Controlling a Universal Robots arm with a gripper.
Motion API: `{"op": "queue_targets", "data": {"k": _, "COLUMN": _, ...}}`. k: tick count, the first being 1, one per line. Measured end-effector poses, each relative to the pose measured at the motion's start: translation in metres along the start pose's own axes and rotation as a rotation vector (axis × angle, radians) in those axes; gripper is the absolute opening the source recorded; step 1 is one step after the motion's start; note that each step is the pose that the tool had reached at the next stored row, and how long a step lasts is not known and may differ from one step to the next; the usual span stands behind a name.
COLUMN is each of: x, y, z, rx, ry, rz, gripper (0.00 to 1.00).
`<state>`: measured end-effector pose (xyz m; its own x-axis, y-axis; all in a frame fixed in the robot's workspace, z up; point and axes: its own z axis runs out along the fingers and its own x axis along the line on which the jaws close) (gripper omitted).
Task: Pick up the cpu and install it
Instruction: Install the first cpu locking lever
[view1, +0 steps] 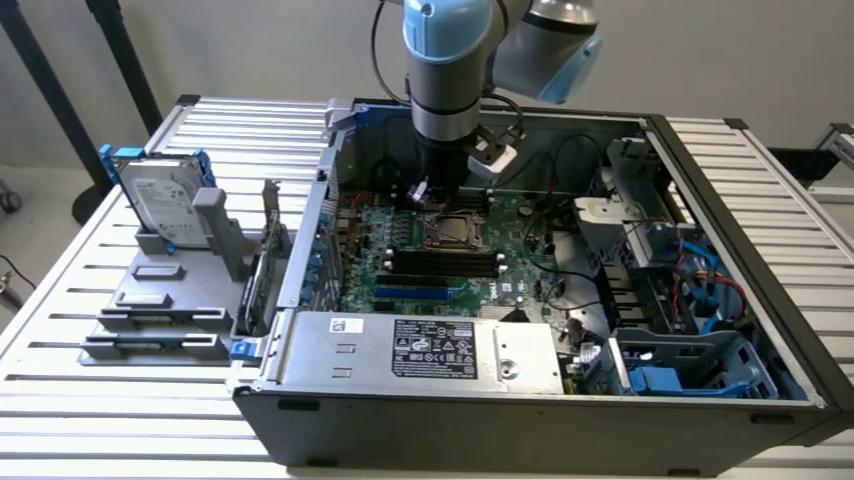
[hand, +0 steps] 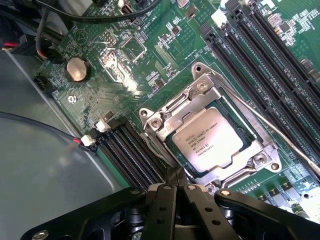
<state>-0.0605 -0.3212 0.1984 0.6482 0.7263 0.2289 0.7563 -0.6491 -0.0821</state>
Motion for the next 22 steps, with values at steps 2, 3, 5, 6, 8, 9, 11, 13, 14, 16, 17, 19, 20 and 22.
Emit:
{"op": "queue_targets", "data": {"k": 2, "x": 0.0003, "y": -0.0001, "z": -0.0009, "rx": 0.0006, "ry": -0.0006, "rz": 0.0, "gripper": 0.11}}
{"op": "queue_targets", "data": {"k": 3, "x": 0.0006, "y": -0.0002, "z": -0.0018, "rx": 0.0008, "ry": -0.0003, "rz": 0.0, "gripper": 0.11}}
{"op": "queue_targets", "data": {"k": 5, "x": 0.0009, "y": -0.0005, "z": -0.0039, "rx": 0.001, "ry": -0.0005, "rz": 0.0, "gripper": 0.11}}
{"op": "queue_targets", "data": {"k": 6, "x": 0.0008, "y": -0.0008, "z": -0.0047, "rx": 0.001, "ry": -0.0006, "rz": 0.0, "gripper": 0.11}}
{"op": "queue_targets", "data": {"k": 8, "x": 0.0002, "y": -0.0017, "z": -0.0053, "rx": 0.001, "ry": -0.0005, "rz": 0.0, "gripper": 0.11}}
{"op": "queue_targets", "data": {"k": 9, "x": -0.0003, "y": -0.0024, "z": -0.0054, "rx": 0.001, "ry": -0.0004, "rz": 0.0, "gripper": 0.11}}
{"op": "queue_targets", "data": {"k": 11, "x": -0.0016, "y": -0.0039, "z": -0.0057, "rx": 0.001, "ry": -0.0007, "rz": 0.0, "gripper": 0.11}}
{"op": "queue_targets", "data": {"k": 13, "x": -0.0028, "y": -0.0053, "z": -0.0059, "rx": 0.001, "ry": -0.0008, "rz": 0.0, "gripper": 0.11}}
{"op": "queue_targets", "data": {"k": 14, "x": -0.0032, "y": -0.0058, "z": -0.006, "rx": 0.001, "ry": -0.0007, "rz": 0.0, "gripper": 0.11}}
{"op": "queue_targets", "data": {"k": 16, "x": -0.0037, "y": -0.0066, "z": -0.006, "rx": 0.0011, "ry": -0.0006, "rz": 0.0, "gripper": 0.11}}
{"op": "queue_targets", "data": {"k": 17, "x": -0.0037, "y": -0.0069, "z": -0.006, "rx": 0.001, "ry": -0.0007, "rz": 0.0, "gripper": 0.11}}
{"op": "queue_targets", "data": {"k": 19, "x": -0.0029, "y": -0.008, "z": -0.0057, "rx": 0.001, "ry": -0.0007, "rz": 0.0, "gripper": 0.11}}
{"op": "queue_targets", "data": {"k": 20, "x": -0.0023, "y": -0.0085, "z": -0.0055, "rx": 0.0011, "ry": -0.0007, "rz": 0.0, "gripper": 0.11}}
{"op": "queue_targets", "data": {"k": 22, "x": -0.0015, "y": -0.0095, "z": -0.0052, "rx": 0.0011, "ry": -0.0005, "rz": 0.0, "gripper": 0.11}}
